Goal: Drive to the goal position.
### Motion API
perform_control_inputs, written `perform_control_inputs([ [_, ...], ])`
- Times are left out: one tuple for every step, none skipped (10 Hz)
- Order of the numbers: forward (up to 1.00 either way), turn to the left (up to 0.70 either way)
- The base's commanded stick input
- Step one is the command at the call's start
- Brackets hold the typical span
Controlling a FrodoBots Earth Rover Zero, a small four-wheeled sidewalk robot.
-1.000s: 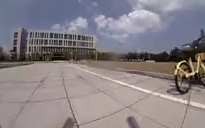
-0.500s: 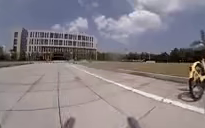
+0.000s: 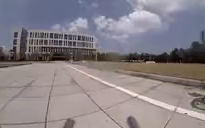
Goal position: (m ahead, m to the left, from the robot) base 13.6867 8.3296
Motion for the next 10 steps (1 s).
perform_control_inputs([
  [0.70, 0.32],
  [0.70, 0.35],
  [0.70, 0.35],
  [0.70, 0.35],
  [0.70, 0.28],
  [0.70, 0.11],
  [0.70, 0.00],
  [0.70, 0.00],
  [0.70, 0.00],
  [0.70, 0.00],
])
